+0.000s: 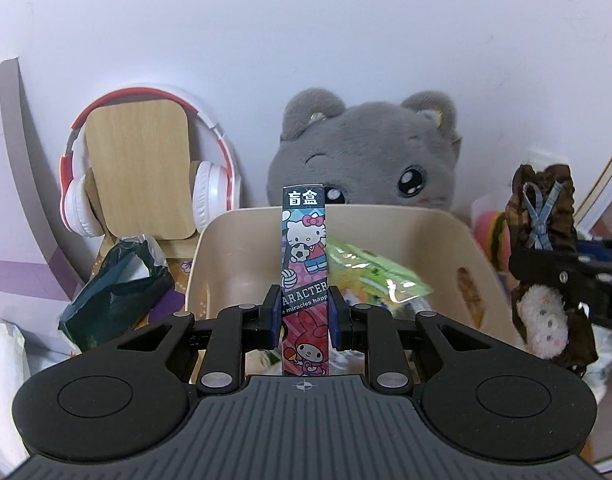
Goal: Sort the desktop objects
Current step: 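Carry both items over the beige basket and open both tools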
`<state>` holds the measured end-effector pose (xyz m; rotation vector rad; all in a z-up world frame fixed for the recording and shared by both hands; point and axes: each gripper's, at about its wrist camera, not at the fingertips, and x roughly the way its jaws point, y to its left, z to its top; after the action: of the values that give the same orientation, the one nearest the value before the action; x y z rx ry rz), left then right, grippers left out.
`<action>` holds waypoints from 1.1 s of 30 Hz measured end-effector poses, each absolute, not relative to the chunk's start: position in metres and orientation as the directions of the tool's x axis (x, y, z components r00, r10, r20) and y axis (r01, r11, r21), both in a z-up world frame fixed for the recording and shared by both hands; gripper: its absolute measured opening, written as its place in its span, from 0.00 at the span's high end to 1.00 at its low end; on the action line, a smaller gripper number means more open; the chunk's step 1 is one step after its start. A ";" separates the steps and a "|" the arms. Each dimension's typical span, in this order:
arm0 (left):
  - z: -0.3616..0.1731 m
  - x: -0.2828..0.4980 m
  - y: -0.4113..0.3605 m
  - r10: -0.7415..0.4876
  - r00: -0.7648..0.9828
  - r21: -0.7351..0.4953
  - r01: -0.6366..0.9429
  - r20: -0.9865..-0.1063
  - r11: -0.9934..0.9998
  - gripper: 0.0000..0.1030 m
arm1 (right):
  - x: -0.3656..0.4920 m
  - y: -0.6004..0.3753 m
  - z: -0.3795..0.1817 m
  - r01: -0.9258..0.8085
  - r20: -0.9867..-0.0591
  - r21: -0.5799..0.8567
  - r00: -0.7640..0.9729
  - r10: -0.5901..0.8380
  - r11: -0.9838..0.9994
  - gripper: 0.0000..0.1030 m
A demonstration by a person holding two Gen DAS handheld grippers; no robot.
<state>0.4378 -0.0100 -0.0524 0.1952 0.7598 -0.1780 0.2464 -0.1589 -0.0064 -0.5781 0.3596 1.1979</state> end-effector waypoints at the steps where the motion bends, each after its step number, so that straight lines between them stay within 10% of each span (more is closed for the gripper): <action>1: -0.057 0.441 -0.010 -0.080 0.710 0.121 0.228 -0.700 0.966 0.78 | 0.249 -0.154 -0.009 -0.939 -0.554 -0.235 0.341 0.760 0.250 0.74; 24: -0.114 0.478 -0.020 -0.045 0.640 0.138 0.233 -0.767 0.963 0.77 | 0.306 -0.100 -0.087 -0.915 -0.667 -0.288 0.404 0.626 0.283 0.73; 25: -0.114 0.479 -0.019 -0.046 0.637 0.130 0.227 -0.770 0.965 0.74 | 0.306 -0.101 -0.088 -0.915 -0.668 -0.288 0.404 0.625 0.284 0.65; 29: -0.116 0.478 -0.013 -0.073 0.626 0.095 0.230 -0.777 0.968 0.11 | 0.309 -0.107 -0.090 -0.917 -0.660 -0.276 0.398 0.637 0.288 0.52; 33: -0.112 0.471 -0.015 -0.044 0.636 0.140 0.236 -0.771 0.962 0.06 | 0.310 -0.115 -0.089 -0.909 -0.646 -0.290 0.417 0.639 0.299 0.35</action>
<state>0.4709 -0.0154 -0.1124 0.2376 0.8694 -0.1614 0.3095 -0.1146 -0.0889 -0.6940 0.4544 1.0760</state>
